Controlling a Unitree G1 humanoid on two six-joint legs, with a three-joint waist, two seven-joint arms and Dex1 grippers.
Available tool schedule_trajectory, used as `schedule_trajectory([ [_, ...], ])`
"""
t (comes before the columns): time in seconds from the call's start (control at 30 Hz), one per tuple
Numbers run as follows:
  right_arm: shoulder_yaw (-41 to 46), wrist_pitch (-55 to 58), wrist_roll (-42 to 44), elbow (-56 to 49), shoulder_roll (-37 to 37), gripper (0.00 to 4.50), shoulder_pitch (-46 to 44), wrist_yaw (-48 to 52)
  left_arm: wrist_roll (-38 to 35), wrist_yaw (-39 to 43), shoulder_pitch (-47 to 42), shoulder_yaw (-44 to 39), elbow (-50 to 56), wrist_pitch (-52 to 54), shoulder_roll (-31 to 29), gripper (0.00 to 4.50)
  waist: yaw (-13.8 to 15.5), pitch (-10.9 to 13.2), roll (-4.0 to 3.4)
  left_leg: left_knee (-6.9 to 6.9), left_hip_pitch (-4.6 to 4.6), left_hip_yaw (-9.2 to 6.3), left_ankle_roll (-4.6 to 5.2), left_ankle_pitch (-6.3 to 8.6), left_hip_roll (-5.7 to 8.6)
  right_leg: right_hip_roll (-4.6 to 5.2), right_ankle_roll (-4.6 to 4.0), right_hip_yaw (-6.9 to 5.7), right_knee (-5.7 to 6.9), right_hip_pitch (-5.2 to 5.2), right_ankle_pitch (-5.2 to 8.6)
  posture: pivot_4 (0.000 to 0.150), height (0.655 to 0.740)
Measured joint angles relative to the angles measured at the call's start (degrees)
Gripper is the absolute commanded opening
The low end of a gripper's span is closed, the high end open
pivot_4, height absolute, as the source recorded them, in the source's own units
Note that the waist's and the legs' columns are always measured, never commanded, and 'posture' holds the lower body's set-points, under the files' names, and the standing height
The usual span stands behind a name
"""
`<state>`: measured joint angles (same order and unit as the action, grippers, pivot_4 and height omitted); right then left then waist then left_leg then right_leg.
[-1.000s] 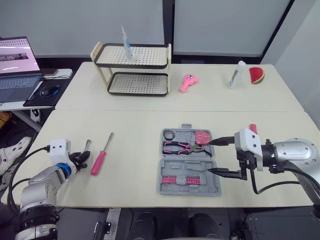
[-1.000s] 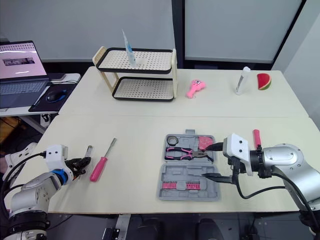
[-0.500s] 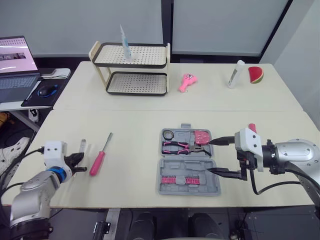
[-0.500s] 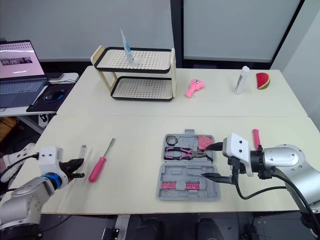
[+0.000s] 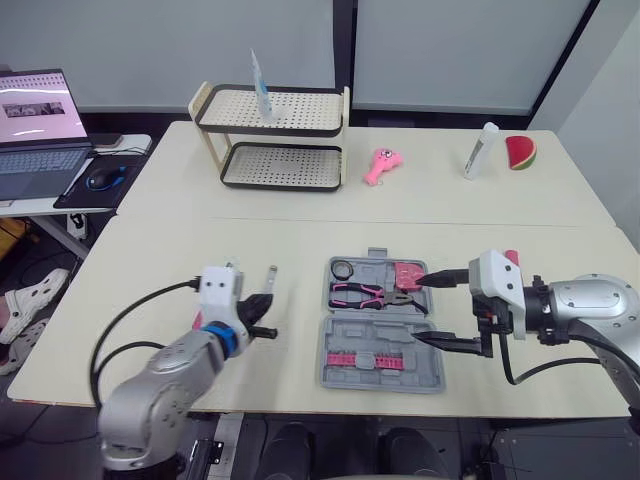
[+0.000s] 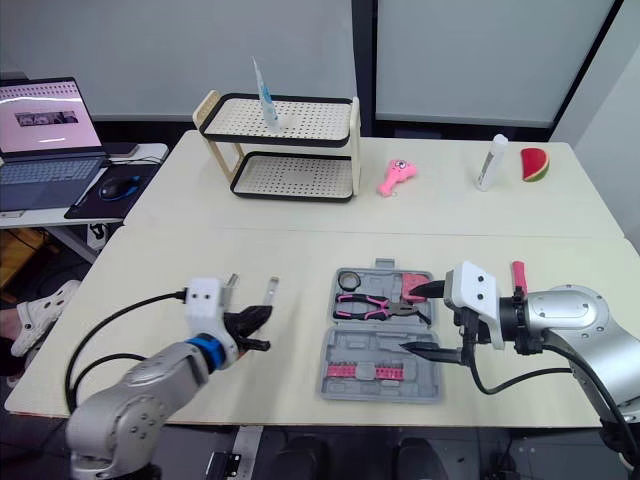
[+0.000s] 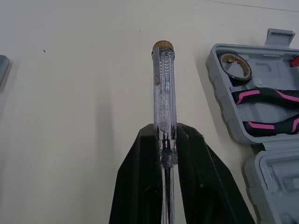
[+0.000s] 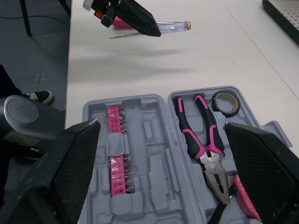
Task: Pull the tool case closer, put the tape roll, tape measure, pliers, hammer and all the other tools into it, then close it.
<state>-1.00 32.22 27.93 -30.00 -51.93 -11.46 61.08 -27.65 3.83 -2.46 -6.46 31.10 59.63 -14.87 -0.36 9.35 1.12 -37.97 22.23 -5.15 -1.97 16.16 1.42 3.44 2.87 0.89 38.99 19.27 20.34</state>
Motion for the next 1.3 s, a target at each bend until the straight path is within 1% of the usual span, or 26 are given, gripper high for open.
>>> schedule_trajectory([
  [0.13, -0.20, 0.65, 0.31, -0.08, -0.54, 4.50, 0.00, 0.22, 3.88, -2.06, -0.50, 5.11, -3.50, -0.44, 1.85, 0.15, 0.02, 0.01, 0.01, 0.00, 0.01, 0.02, 0.00, 0.00, 0.00, -0.01, 0.00, 0.01, -0.01, 0.01, 0.00, 0.150, 0.7290],
  [0.4, -0.20, 0.91, 0.36, -0.09, -1.57, 4.50, 0.00, 0.89, 9.66, -4.41, 1.64, 7.23, -6.27, -2.88, 3.89, 0.15, 0.13, 0.01, 0.02, 0.00, 0.01, 0.01, 0.00, 0.00, -0.01, -0.01, 0.00, 0.01, -0.02, 0.01, 0.00, 0.150, 0.7290],
  [0.63, -0.19, 0.96, 0.36, -0.17, -1.66, 4.50, 0.23, 0.94, 11.28, -4.28, 4.00, 7.17, -5.71, -3.23, 4.20, 0.15, 0.21, 0.01, 0.02, 0.00, 0.02, 0.01, 0.00, 0.00, -0.01, -0.01, 0.00, 0.00, -0.02, 0.01, 0.00, 0.150, 0.7290],
  [0.87, -0.19, 1.30, 0.36, -0.37, -1.67, 4.50, 0.23, 0.91, 11.41, -3.14, 3.97, 7.09, -6.15, -3.76, 5.12, 0.15, 0.28, 0.01, 0.02, 0.00, 0.02, 0.01, 0.00, 0.00, -0.01, -0.01, 0.00, 0.00, -0.03, 0.01, 0.00, 0.150, 0.7290],
  [0.93, -0.19, 1.42, 0.36, -0.64, -1.67, 4.50, 0.23, 0.91, 11.36, -2.93, 3.97, 6.89, -6.21, -3.84, 5.20, 0.90, 0.28, 0.01, 0.02, 0.00, 0.02, 0.01, 0.00, 0.00, -0.01, -0.01, 0.00, 0.00, -0.03, 0.01, 0.00, 0.150, 0.7290],
  [1.03, -0.19, 1.69, 0.37, -1.03, -1.89, 4.50, 0.24, 0.93, 11.01, -1.90, 3.97, 6.35, -6.14, -3.72, 5.19, 1.75, 0.28, 0.01, 0.02, 0.00, 0.02, 0.01, 0.00, 0.00, -0.01, -0.01, 0.00, 0.00, -0.03, 0.01, 0.00, 0.150, 0.7290],
  [1.17, -0.14, 1.90, 0.37, -1.10, -2.05, 4.50, 0.28, 0.93, 10.35, -0.40, 4.16, 5.52, -4.73, -2.48, 4.61, 3.12, 0.27, 0.01, 0.02, 0.00, 0.02, 0.01, 0.00, 0.00, -0.01, -0.01, 0.00, -0.01, -0.03, 0.01, 0.00, 0.150, 0.7290],
  [1.2, -0.14, 1.90, 0.38, -1.11, -2.06, 4.50, 0.29, 0.93, 10.05, -0.07, 4.22, 5.45, -4.21, -2.24, 4.30, 3.40, 0.27, 0.01, 0.02, 0.00, 0.02, 0.01, 0.00, 0.00, -0.01, -0.01, 0.00, 0.00, -0.03, 0.01, 0.00, 0.150, 0.7290],
  [1.27, 0.07, 1.90, 0.40, -1.19, -2.08, 4.50, 0.39, 0.89, 8.64, 2.64, 4.91, 5.08, -0.68, -0.99, 0.79, 4.12, 0.19, 0.03, 0.04, 0.01, 0.04, -0.01, -0.01, 0.00, -0.05, -0.03, 0.00, 0.00, -0.03, 0.03, 0.00, 0.150, 0.7290],
  [1.3, 0.47, 1.90, 0.41, -1.22, -2.09, 4.50, 0.64, 0.82, 8.02, 3.82, 5.09, 4.29, 1.27, -0.66, -1.00, 4.40, 0.19, 0.04, 0.03, 0.02, 0.04, -0.02, -0.01, 0.00, -0.06, -0.04, 0.00, 0.00, -0.03, 0.03, 0.00, 0.150, 0.7290],
])
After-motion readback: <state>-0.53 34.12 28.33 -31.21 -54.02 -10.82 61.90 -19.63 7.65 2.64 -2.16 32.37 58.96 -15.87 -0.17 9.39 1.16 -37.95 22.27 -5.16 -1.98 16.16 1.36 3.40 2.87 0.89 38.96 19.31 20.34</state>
